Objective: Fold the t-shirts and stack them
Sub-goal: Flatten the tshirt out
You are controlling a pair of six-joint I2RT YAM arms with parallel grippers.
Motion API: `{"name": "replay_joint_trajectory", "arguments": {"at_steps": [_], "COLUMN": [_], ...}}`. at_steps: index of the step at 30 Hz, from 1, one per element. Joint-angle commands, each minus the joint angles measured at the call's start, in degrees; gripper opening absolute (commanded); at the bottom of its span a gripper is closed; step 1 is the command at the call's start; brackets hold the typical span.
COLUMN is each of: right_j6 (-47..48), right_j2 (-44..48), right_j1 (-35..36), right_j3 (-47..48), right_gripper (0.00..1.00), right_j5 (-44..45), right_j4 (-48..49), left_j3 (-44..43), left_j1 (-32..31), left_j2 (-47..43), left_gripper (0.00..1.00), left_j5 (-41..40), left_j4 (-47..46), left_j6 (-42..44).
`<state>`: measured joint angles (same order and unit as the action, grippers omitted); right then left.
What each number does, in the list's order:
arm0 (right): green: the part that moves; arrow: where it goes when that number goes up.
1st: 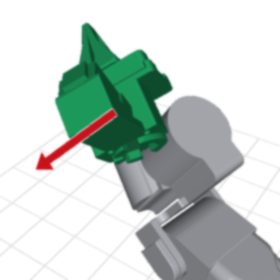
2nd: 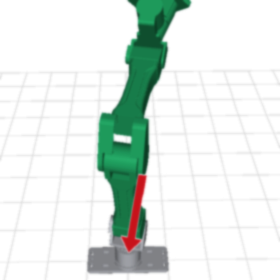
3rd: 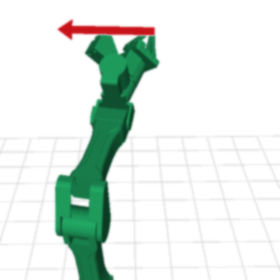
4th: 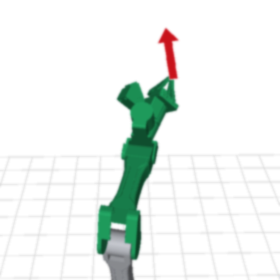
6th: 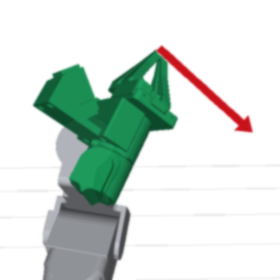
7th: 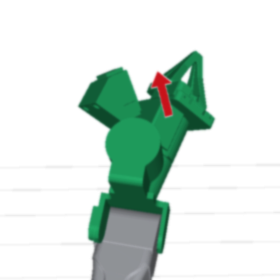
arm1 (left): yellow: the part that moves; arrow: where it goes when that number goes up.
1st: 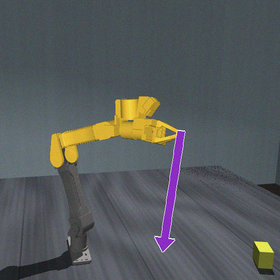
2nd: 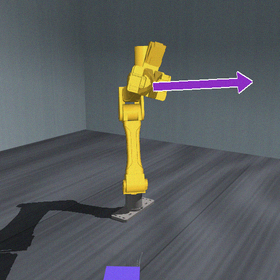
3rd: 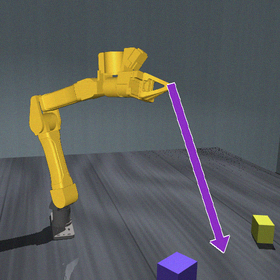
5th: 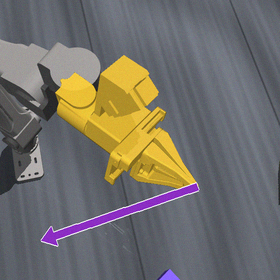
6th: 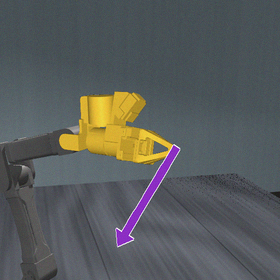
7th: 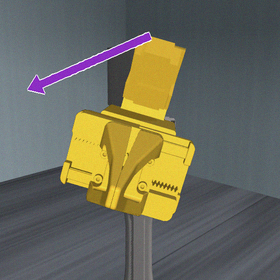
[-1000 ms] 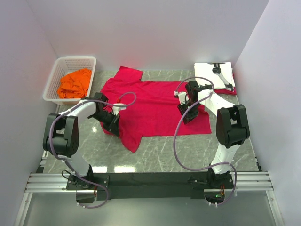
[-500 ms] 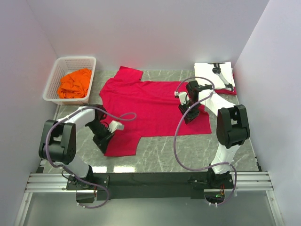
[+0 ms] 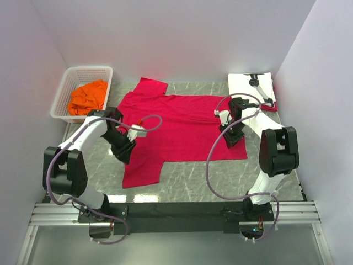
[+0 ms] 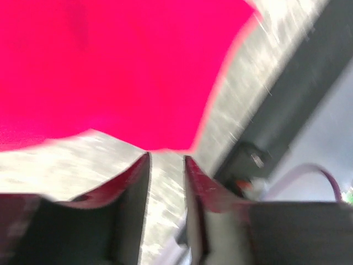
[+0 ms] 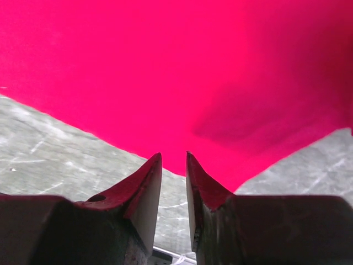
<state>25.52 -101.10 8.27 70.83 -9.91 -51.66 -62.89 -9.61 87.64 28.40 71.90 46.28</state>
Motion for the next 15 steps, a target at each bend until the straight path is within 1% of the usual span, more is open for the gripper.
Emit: {"name": "replay_joint_trajectory", "arguments": {"at_steps": [1, 3, 5, 7, 9, 10, 12, 13, 15], "right_j6": [1.11, 1.02, 0.94, 0.68, 0.59, 0.59, 0.41, 0.32, 0.41], "right_j2": [1.35, 0.38, -0.67, -1.29, -1.99, -2.17, -2.61, -2.61, -2.79], "right_j1": [-1.15, -1.07, -1.07, -1.07, -1.15, -1.15, -1.33, -1.59, -1.77], "right_j3": [-0.69, -0.87, -0.95, -1.48, -1.92, -2.01, -2.01, -1.92, -1.75], "right_gripper": [0.31, 0.27, 0.24, 0.21, 0.2, 0.2, 0.2, 0.2, 0.2], "right_j5": [1.04, 0.86, 0.42, 0.42, 0.42, 0.42, 0.16, 0.16, -0.37], "right_j4": [1.03, 1.12, 1.12, 1.38, 1.74, 1.82, 1.74, 1.74, 1.48], "left_j3": [-3.11, -3.81, -3.38, -2.68, -0.57, 0.31, 2.86, 3.65, 5.58], "left_j1": [0.73, 0.56, -0.32, -2.24, -4.53, -7.15, -9.63, -11.73, -14.37], "left_j2": [0.34, 2.27, 3.85, 3.86, 2.72, 2.19, 1.14, 0.96, 0.52], "left_gripper": [0.33, 0.3, 0.24, 0.19, 0.18, 0.19, 0.22, 0.27, 0.3], "left_j5": [2.62, 3.15, 3.5, 4.55, 3.77, 2.89, 1.75, 0.53, -1.15], "left_j4": [-10.68, -13.09, -15.12, -16.26, -18.1, -18.72, -21.18, -22.32, -25.22], "left_j6": [-4.95, -5.41, -5.5, -5.15, -5.67, -5.94, -6.73, -8.04, -9.97]}}
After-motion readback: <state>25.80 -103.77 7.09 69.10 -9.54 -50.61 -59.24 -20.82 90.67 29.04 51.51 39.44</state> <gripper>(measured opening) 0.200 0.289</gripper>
